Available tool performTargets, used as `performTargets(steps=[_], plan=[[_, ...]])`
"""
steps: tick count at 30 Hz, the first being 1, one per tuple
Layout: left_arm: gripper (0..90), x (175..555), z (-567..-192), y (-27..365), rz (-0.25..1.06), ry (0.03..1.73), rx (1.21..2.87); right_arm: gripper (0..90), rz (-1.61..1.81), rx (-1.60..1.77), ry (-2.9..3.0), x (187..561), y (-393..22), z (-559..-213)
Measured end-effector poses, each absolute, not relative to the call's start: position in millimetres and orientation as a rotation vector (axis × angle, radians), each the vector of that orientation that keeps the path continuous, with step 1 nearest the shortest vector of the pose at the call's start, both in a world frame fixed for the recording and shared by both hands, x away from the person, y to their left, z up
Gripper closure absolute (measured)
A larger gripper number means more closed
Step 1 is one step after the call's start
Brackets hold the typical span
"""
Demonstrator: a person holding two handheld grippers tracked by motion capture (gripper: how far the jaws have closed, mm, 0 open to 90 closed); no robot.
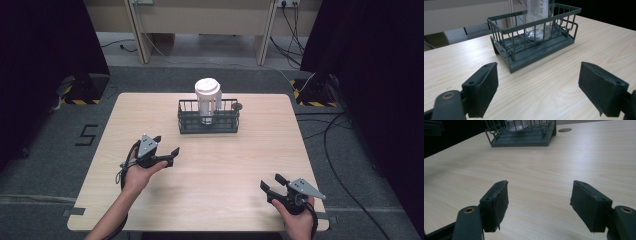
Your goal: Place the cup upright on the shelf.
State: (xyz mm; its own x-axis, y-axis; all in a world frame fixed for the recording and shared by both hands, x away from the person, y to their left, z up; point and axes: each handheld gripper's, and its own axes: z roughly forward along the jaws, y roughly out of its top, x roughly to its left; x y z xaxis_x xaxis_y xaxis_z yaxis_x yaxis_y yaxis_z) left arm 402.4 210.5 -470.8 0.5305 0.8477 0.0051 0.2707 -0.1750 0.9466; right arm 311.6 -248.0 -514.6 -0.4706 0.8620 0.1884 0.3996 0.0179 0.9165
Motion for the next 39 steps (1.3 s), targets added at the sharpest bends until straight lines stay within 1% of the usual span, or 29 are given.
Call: performTargets(steps=[30, 39], plan=[[16.5, 356.8, -502.3, 247.9, 0.653, 1.020, 1.732, 30.7, 1.446, 1.293, 1.873, 311.2, -248.1, -514.5], [17.1, 345.8, -509.5, 250.6, 0.678, 1.020, 1.721, 30.5, 1.441, 1.284, 1.894, 311.8, -246.8, -514.4]])
